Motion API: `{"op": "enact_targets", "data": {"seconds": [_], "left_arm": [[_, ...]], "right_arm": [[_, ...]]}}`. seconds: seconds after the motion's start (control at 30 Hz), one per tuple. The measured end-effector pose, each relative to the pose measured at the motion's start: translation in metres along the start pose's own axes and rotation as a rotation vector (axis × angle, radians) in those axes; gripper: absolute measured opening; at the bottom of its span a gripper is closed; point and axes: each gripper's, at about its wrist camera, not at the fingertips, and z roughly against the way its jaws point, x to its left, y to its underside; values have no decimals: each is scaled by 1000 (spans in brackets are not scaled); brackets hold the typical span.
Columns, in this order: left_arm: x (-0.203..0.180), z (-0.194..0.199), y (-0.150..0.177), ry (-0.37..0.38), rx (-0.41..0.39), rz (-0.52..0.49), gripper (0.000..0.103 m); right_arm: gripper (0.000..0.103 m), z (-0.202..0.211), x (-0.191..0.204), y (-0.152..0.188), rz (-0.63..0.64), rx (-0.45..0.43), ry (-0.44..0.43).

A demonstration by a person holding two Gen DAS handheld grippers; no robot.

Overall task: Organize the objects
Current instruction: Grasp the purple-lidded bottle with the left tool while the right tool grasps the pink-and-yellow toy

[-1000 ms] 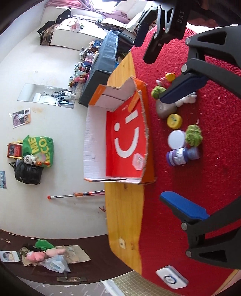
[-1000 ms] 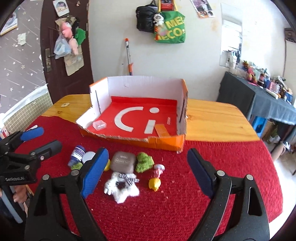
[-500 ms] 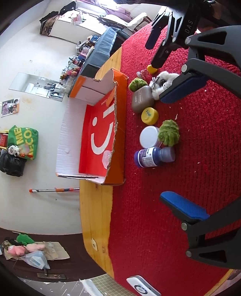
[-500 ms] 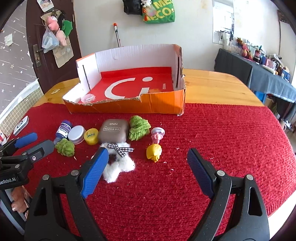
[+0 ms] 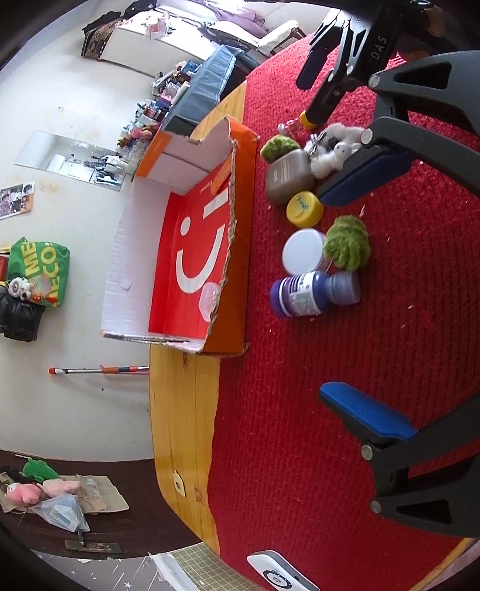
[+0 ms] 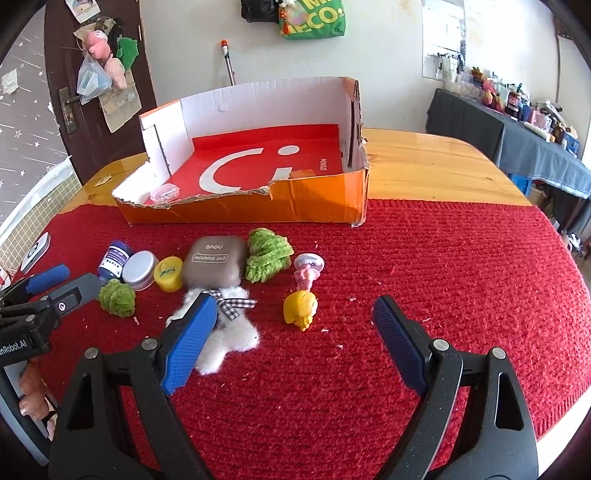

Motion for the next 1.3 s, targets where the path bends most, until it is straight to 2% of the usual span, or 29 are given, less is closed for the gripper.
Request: {"op": "enact_targets", "data": {"seconds": [0.53, 0.67, 1.17, 1.3], "left_arm": [[16, -31, -12, -50, 80, -16, 98], [20, -35, -14, -86, 86, -36, 98], [28, -43, -16, -126, 116, -93, 98], [27, -46, -16, -105, 128, -92, 92]], "right_arm": [[87, -24, -19, -8, -41, 63, 31], [87, -29, -22, -9, -48, 92, 37], [87, -35, -19, -10, 9, 133, 102], [87, -35, -22, -12, 9, 137, 96]]}}
